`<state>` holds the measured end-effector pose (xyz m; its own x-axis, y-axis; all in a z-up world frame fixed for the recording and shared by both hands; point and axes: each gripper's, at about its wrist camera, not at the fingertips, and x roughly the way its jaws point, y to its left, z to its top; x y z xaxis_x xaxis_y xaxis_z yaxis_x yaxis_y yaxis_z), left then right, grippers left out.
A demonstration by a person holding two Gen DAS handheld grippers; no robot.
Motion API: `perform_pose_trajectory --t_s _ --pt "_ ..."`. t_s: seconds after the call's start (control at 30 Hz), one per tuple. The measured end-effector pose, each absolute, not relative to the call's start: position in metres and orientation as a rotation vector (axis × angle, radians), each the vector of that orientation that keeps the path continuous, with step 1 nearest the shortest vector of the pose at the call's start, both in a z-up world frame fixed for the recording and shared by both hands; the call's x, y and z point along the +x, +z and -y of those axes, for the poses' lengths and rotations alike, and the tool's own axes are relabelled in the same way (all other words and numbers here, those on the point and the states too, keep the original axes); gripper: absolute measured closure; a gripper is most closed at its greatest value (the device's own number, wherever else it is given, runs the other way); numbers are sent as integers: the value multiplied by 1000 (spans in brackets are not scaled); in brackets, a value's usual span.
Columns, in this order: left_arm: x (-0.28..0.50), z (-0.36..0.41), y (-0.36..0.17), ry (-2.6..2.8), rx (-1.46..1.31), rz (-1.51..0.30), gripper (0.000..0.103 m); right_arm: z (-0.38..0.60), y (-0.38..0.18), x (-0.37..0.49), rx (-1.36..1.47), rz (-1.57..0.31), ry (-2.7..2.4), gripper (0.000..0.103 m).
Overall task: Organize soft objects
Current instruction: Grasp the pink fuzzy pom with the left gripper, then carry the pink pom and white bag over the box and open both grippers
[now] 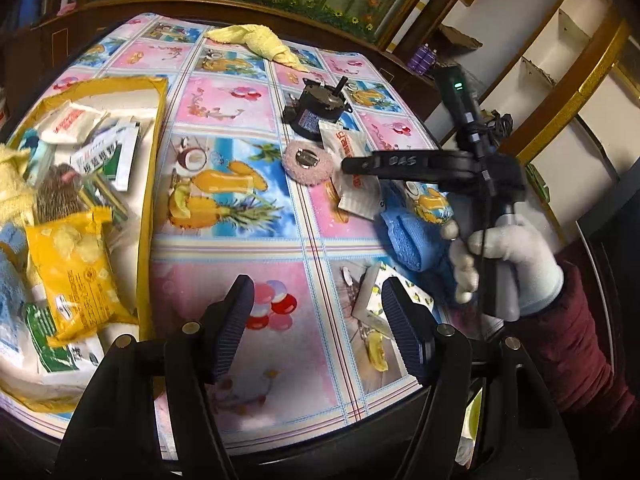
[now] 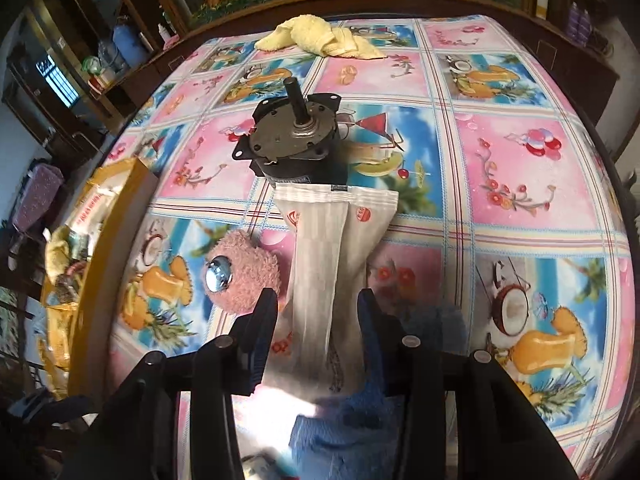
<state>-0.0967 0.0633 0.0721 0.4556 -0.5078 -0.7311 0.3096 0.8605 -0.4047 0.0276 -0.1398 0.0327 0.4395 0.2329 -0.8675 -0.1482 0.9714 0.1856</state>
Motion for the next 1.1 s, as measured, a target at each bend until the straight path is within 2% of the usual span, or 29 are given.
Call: perform_pose_trajectory --t_s 0.13,0.27,0.63,0.73,0.83,0.93,1.03,1.1 --pt "-77 -59 84 -438 -133 -927 36 139 21 39 98 -1088 224 63" --pt "-45 -46 79 -397 -78 -933 36 152 28 28 158 -1053 248 81" --pt "40 21 29 -429 61 -1004 36 190 38 9 293 -998 282 81" --pt "50 37 20 -420 107 -1006 36 190 42 7 307 -986 304 81" --pt "55 48 16 -410 140 -995 31 189 43 6 311 -979 319 81" --pt "56 52 15 -383 179 -995 32 189 46 4 317 -965 330 81" --pt "57 43 18 -380 150 -1009 55 187 51 0 320 -948 343 82" --pt "60 30 21 -402 61 -1032 58 186 56 -2 320 -935 345 82"
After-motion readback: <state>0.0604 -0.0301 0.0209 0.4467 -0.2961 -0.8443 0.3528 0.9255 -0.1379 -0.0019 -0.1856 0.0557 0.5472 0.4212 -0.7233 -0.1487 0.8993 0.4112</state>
